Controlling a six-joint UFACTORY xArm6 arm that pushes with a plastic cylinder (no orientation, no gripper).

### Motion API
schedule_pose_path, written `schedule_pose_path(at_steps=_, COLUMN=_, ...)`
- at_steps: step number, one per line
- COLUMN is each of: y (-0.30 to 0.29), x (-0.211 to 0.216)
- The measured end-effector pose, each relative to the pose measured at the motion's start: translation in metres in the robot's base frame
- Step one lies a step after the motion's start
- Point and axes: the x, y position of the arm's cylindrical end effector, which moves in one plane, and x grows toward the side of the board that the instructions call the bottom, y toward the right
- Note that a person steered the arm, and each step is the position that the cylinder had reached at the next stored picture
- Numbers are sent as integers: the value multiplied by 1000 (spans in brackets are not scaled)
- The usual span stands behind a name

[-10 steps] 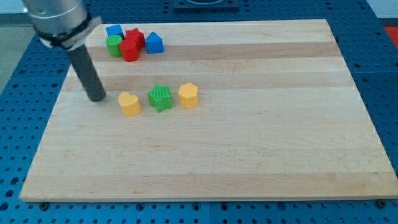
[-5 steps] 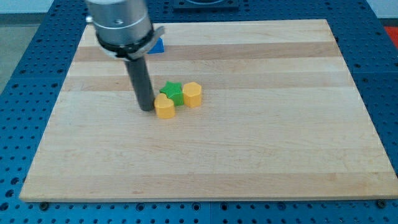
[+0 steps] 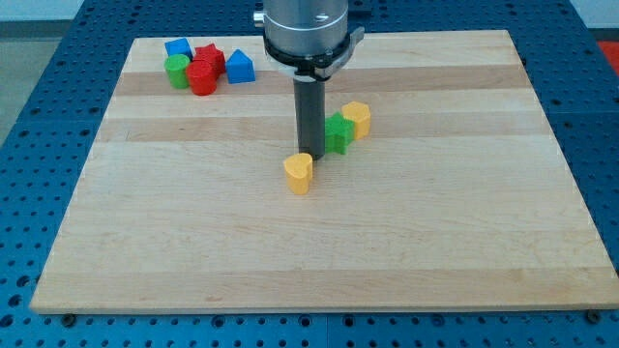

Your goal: Push the yellow heart to the right and a bit up

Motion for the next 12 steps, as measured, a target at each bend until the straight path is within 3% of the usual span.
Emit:
schedule_pose_path(at_steps=4, y=28, x=15)
schedule_pose_path(at_steps=6, y=16, x=76)
schedule_pose_path(at_steps=7, y=-28, x=98)
schedule_pose_path(at_steps=8, y=-50, x=96)
schedule_pose_path(at_steps=12, y=-23, x=42)
